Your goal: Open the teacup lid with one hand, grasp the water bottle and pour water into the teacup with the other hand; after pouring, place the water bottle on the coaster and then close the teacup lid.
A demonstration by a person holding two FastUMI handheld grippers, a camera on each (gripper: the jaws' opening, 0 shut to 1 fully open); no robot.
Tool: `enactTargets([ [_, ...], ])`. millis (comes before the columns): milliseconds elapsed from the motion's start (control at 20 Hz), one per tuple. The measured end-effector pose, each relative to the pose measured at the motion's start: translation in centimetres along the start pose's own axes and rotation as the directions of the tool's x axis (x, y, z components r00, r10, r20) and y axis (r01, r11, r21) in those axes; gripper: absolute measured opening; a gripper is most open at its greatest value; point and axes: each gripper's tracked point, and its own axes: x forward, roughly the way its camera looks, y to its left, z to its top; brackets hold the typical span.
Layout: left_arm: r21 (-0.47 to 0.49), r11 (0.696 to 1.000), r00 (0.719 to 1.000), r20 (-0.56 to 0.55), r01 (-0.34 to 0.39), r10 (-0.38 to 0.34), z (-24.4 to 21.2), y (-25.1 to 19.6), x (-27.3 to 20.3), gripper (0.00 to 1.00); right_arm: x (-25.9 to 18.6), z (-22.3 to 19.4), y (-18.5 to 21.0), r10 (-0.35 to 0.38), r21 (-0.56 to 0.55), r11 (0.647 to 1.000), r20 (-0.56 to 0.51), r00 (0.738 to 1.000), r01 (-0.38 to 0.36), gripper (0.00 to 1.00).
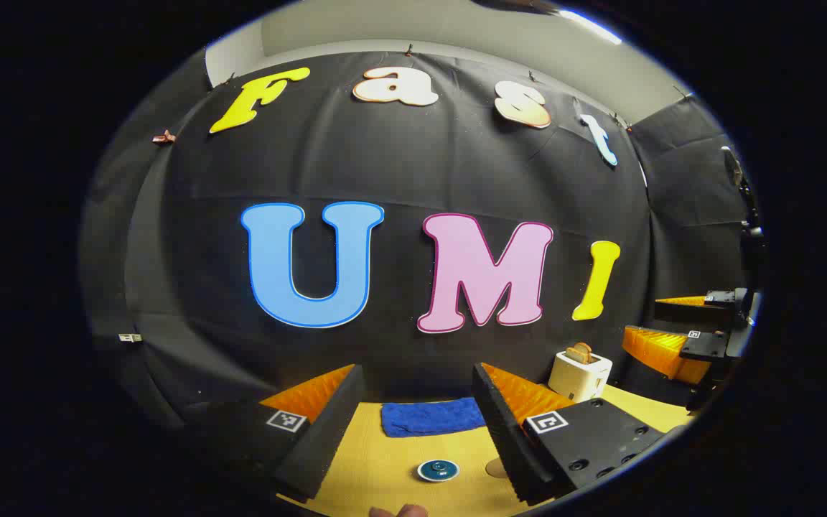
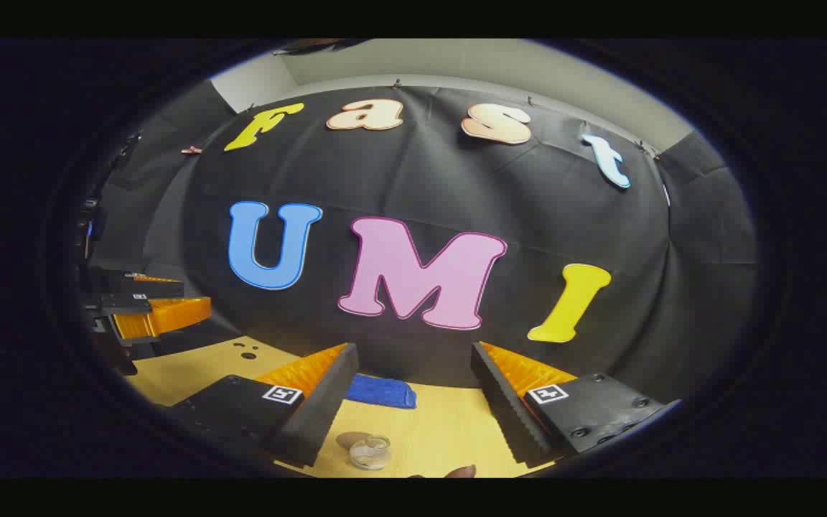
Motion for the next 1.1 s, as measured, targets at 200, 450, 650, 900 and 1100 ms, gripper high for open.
enactTargets([
  [200, -0.003, 1.000, 1.000, -0.011, 0.008, -0.008, -0.5, -0.1, -0.1, 0.95, 0.0, 0.1, 0.1, 0.003, -0.007, 1.000, 0.003, 1.000, -0.003, 0.98],
  [450, 0.007, 1.000, 1.000, -0.016, 0.013, -0.013, -0.5, -0.3, 0.1, 0.95, 0.1, -0.2, -0.1, -0.002, -0.011, 1.000, 0.001, 1.000, 0.002, 0.98],
  [650, 0.014, 1.000, 1.000, -0.015, 0.023, -0.022, -0.3, -0.7, 0.1, 0.95, 0.1, -0.4, -0.3, -0.003, -0.006, 1.000, 0.003, 1.000, 0.003, 0.98],
  [900, 0.014, 0.999, 0.999, -0.026, 0.031, -0.031, -0.8, -0.9, -0.2, 0.95, 0.1, -0.5, -0.2, 0.001, -0.009, 1.000, 0.001, 1.000, -0.001, 0.98],
  [1100, 0.042, 0.998, 0.999, -0.031, 0.041, -0.040, -1.0, -1.1, 0.0, 0.95, 0.1, -1.0, 0.1, 0.009, -0.009, 1.000, -0.004, 1.000, -0.009, 0.98],
])
